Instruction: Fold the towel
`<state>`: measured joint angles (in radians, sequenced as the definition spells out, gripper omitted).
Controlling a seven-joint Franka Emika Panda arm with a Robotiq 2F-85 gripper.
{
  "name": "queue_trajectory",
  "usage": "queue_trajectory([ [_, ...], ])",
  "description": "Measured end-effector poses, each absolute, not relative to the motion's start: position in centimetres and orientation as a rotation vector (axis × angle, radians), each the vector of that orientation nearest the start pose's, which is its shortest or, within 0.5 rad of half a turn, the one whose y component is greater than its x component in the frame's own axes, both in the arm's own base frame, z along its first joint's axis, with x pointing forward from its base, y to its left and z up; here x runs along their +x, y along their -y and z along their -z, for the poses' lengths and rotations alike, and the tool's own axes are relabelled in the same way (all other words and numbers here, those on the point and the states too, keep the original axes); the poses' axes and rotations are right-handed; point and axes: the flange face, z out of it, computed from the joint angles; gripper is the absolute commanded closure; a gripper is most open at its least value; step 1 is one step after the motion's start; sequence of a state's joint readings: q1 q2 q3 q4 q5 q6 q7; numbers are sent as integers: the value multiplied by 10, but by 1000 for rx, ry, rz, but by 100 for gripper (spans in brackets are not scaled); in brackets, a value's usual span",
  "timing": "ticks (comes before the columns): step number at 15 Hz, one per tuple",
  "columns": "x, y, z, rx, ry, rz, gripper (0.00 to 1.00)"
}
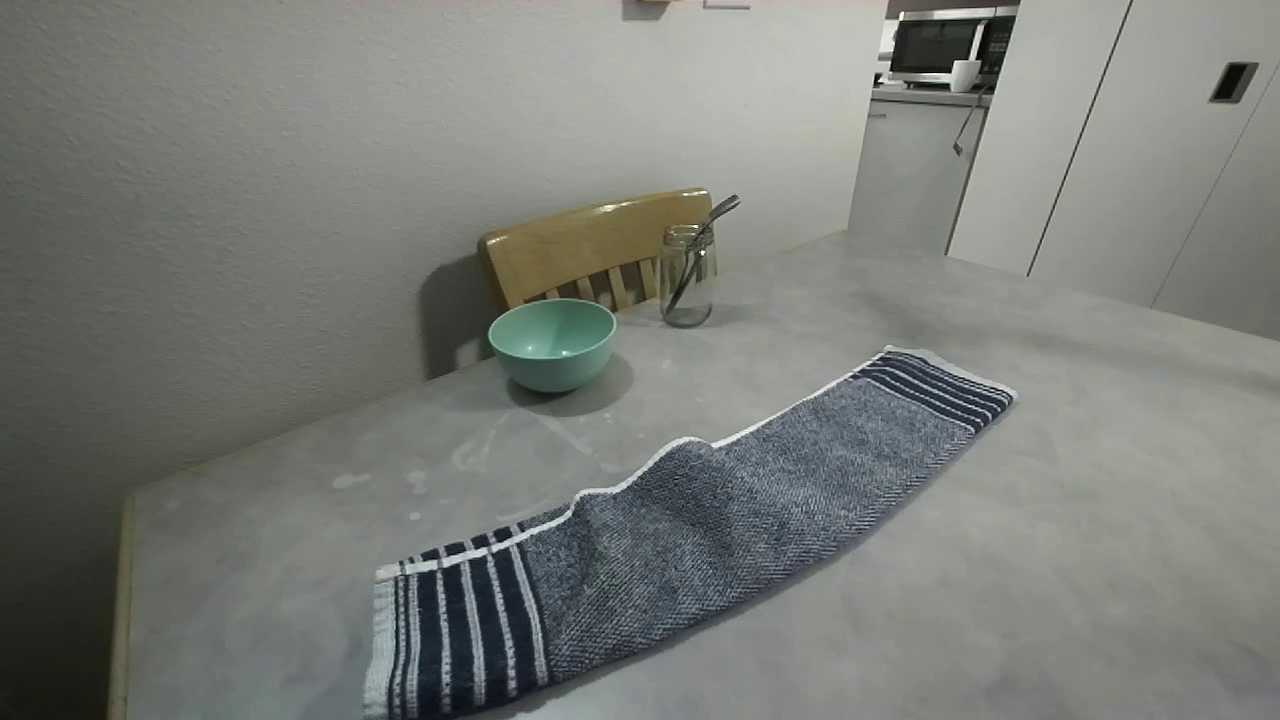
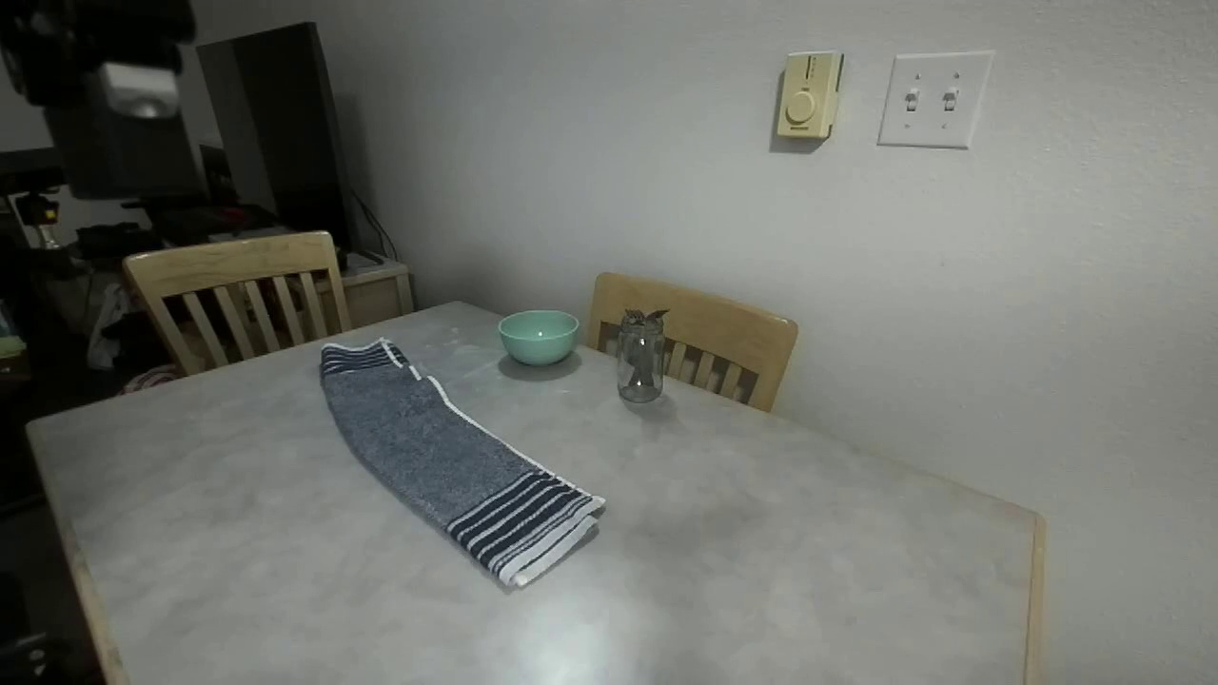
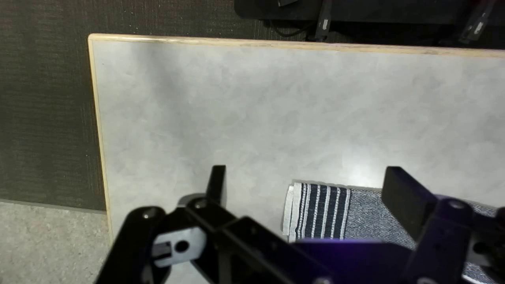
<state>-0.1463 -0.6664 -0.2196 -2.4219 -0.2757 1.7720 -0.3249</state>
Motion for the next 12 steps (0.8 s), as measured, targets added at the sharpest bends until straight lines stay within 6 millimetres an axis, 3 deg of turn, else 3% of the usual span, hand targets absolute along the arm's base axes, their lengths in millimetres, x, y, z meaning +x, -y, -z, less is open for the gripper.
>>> queue_trajectory([
  [7, 330, 159, -528, -3270, 130, -22, 0],
  [12, 365, 158, -496, -3241, 208, -4, 0],
])
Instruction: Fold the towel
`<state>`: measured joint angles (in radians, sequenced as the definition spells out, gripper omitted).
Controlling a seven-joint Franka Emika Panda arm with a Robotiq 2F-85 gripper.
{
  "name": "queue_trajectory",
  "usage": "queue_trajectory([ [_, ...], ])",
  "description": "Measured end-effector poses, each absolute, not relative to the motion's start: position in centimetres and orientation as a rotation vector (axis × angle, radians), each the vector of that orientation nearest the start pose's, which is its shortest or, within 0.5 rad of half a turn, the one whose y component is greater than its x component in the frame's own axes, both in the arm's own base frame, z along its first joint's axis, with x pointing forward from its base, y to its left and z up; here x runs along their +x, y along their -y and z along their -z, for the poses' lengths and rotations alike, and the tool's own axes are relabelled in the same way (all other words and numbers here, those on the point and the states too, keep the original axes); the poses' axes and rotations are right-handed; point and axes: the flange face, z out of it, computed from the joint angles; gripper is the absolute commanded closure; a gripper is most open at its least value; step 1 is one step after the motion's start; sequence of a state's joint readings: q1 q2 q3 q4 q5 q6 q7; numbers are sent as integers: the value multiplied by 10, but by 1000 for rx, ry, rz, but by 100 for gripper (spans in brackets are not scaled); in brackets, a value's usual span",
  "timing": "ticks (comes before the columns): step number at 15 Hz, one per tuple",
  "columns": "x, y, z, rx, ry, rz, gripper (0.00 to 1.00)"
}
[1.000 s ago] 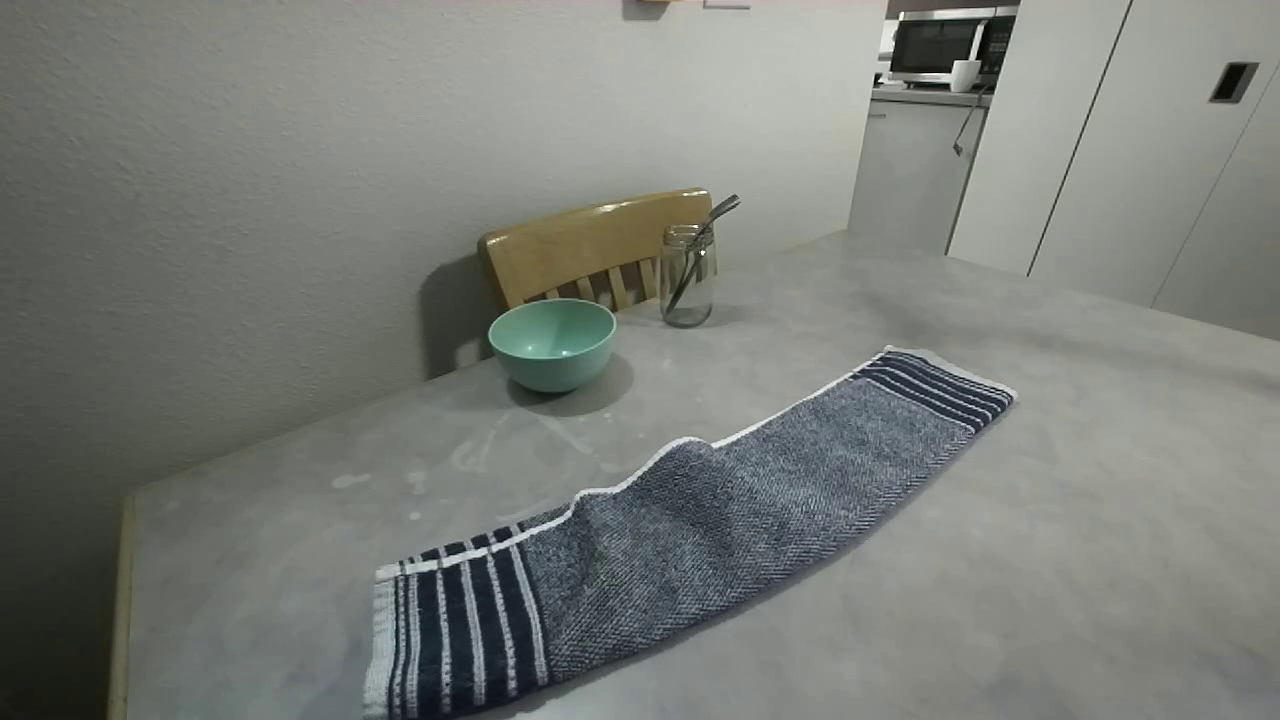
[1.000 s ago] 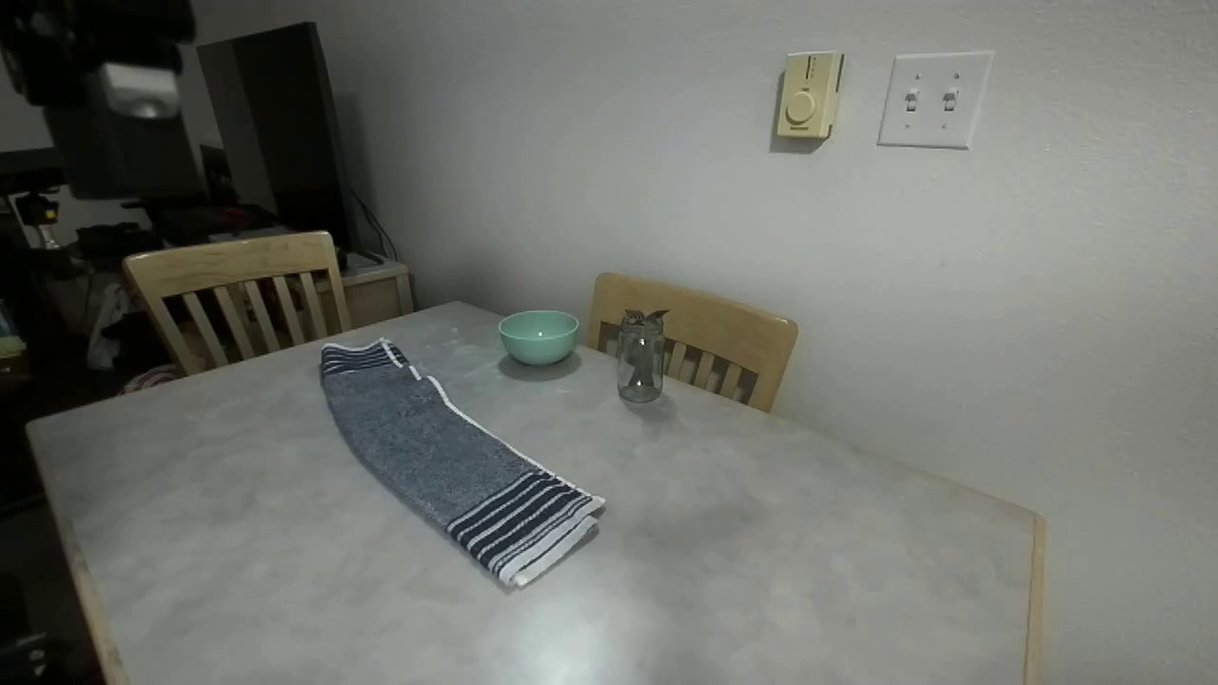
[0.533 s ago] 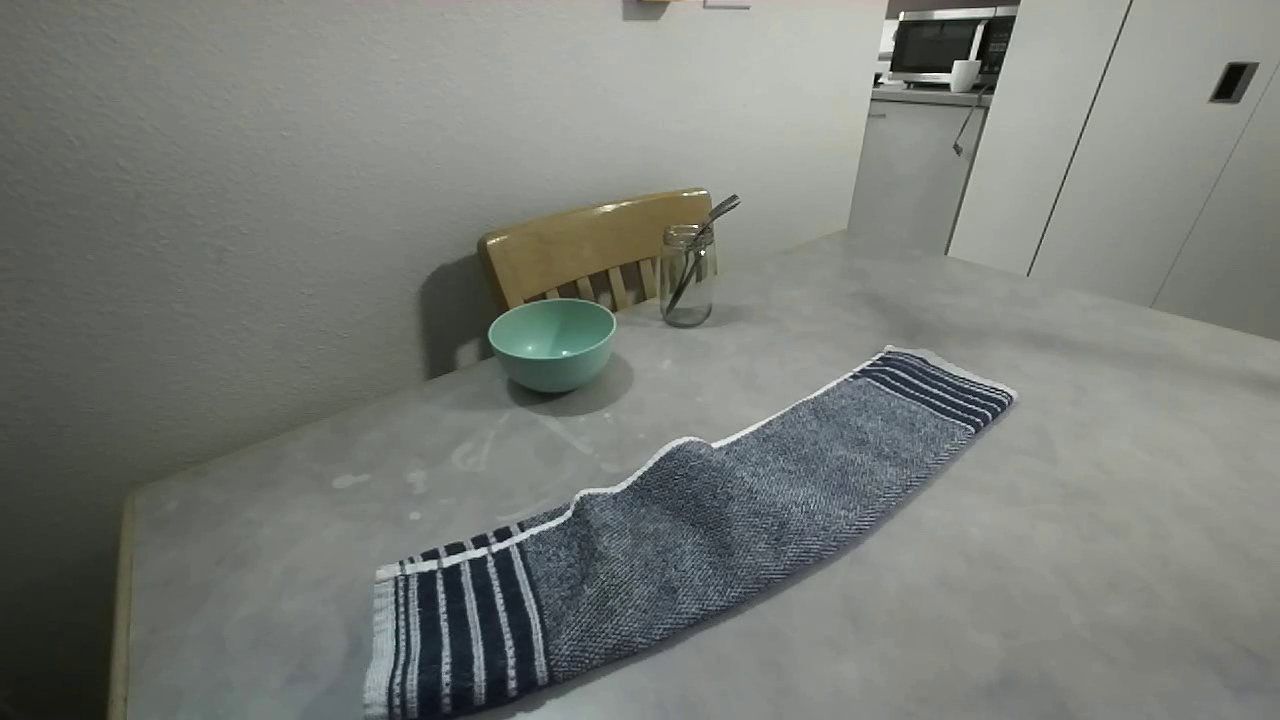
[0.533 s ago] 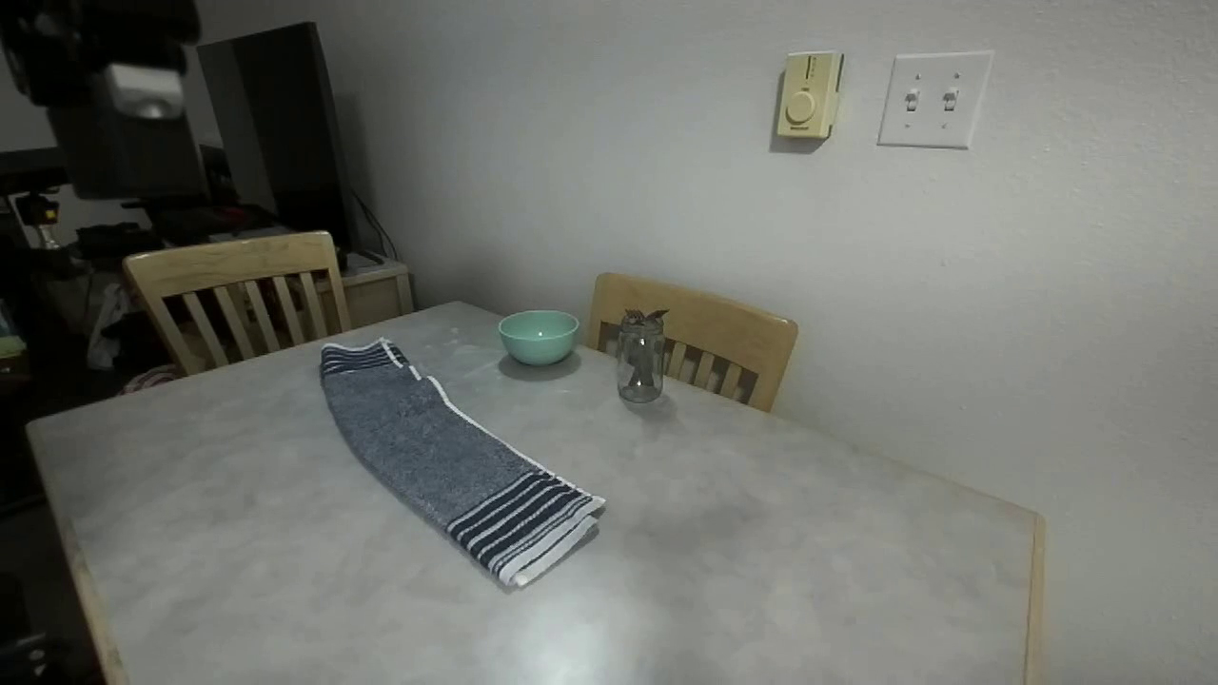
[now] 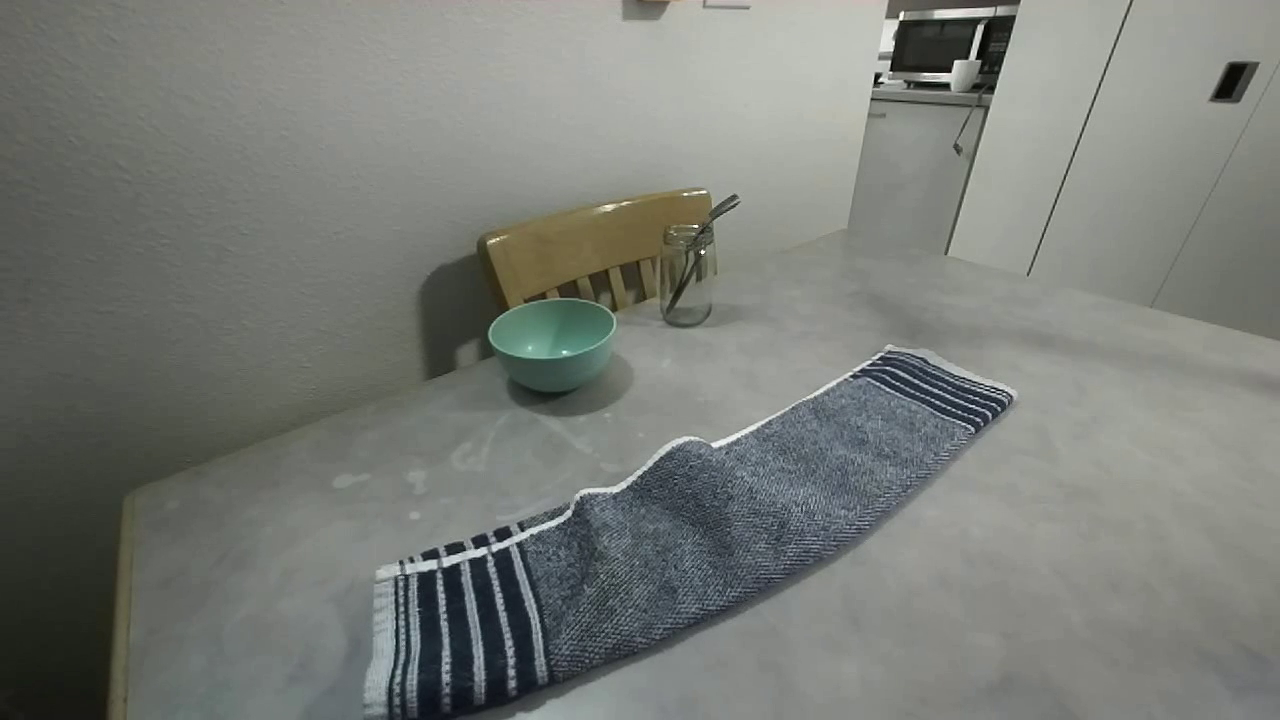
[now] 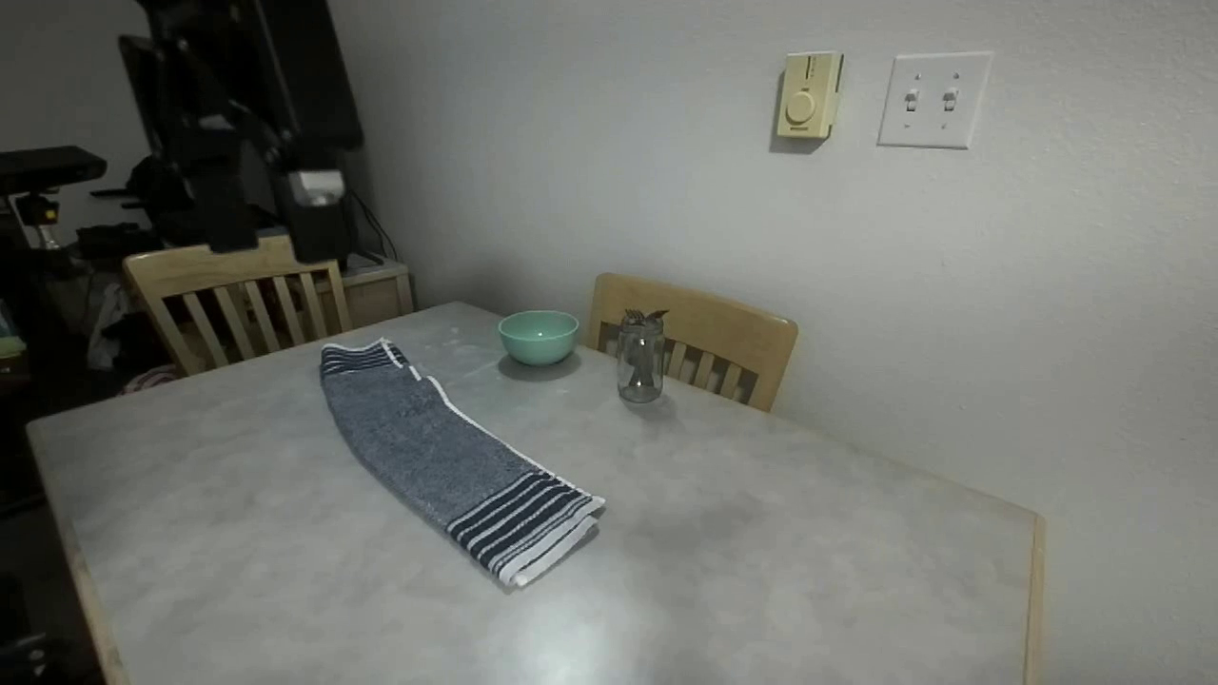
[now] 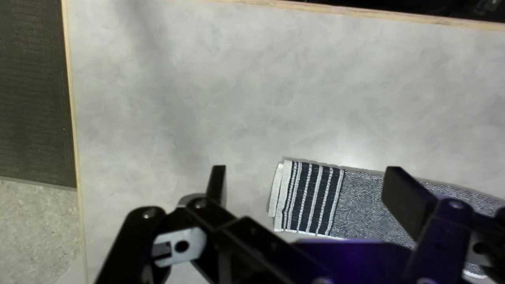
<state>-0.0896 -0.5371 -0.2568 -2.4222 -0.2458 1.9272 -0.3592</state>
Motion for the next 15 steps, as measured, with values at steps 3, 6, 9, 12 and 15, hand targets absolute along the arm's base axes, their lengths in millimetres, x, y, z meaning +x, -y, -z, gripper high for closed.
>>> queue_trajectory([
  [3, 387, 150, -463, -3174, 275, -42, 0],
  [6, 407, 138, -431, -3105, 348, -87, 0],
  [9, 423, 123, -398, -3016, 445, -125, 0],
  [12, 433, 114, -373, -2899, 556, -125, 0],
  [15, 437, 115, -368, -2865, 603, -117, 0],
])
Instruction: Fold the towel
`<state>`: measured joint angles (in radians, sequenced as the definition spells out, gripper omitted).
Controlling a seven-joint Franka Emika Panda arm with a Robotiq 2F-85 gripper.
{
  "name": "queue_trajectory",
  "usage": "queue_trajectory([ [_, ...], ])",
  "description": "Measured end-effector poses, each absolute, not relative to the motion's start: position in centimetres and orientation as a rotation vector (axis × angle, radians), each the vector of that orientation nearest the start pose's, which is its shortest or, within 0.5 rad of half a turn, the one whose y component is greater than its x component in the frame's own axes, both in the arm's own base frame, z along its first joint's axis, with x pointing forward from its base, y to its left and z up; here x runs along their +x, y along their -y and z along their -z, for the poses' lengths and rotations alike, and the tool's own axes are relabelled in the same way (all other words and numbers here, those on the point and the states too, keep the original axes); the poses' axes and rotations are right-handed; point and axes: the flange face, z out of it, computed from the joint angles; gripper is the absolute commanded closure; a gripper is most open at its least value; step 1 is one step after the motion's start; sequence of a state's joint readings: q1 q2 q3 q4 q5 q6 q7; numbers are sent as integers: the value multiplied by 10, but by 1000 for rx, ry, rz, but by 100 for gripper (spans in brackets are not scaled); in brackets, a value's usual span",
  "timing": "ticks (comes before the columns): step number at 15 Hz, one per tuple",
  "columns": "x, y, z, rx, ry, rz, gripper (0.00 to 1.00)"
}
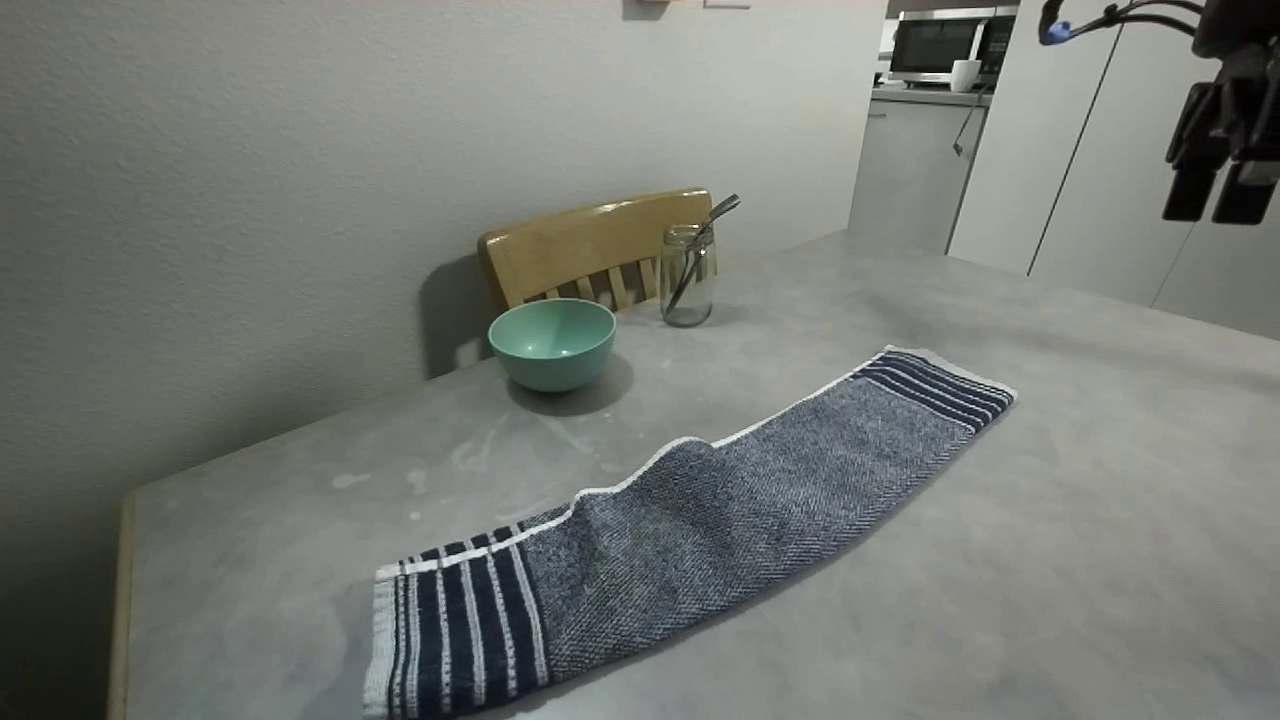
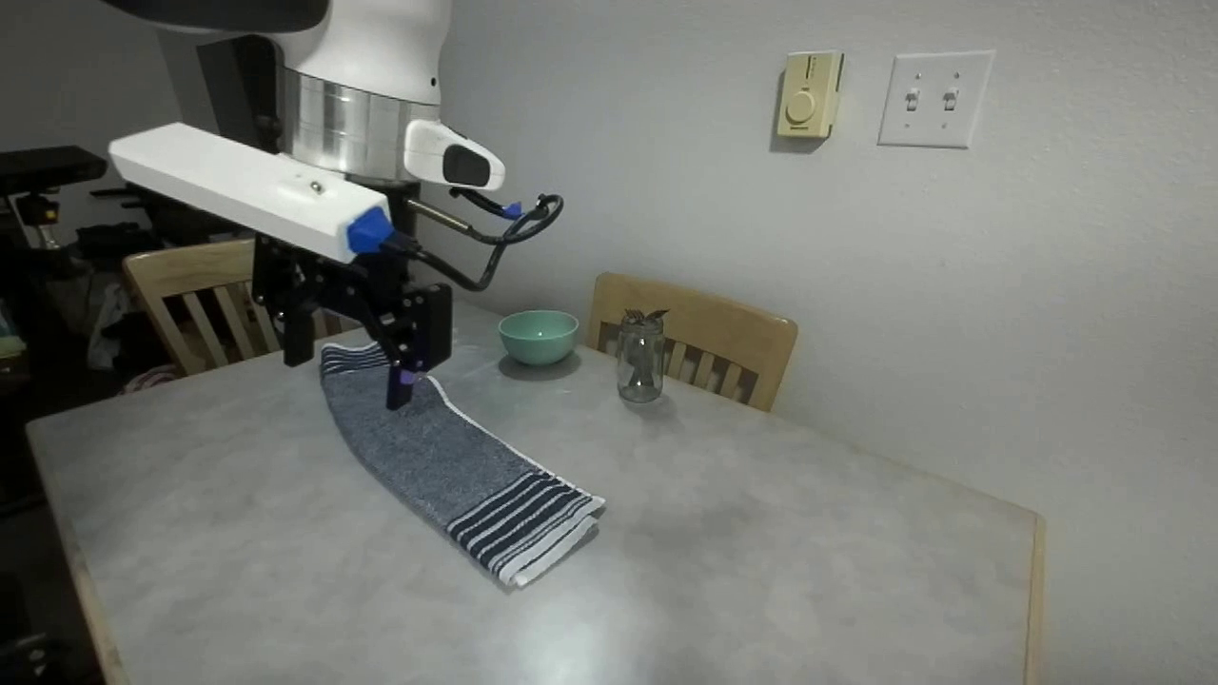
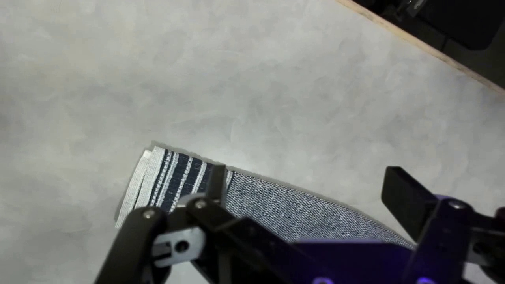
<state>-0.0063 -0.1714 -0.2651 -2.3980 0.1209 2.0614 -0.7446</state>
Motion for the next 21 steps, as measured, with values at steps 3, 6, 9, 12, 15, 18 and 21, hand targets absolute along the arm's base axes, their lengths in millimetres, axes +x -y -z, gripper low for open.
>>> queue_trajectory([
  [3, 438, 115, -369, -2867, 606, -112, 0],
  [6, 439, 114, -369, -2891, 613, -128, 0],
  [9, 451, 115, -358, -3002, 703, -195, 0],
  [12, 470, 115, -331, -3088, 819, -274, 0],
  [15, 473, 112, -321, -3084, 829, -297, 0],
  [18, 473, 113, -329, -3091, 826, -275, 0],
  [21, 475, 107, -329, -3091, 842, -273, 0],
])
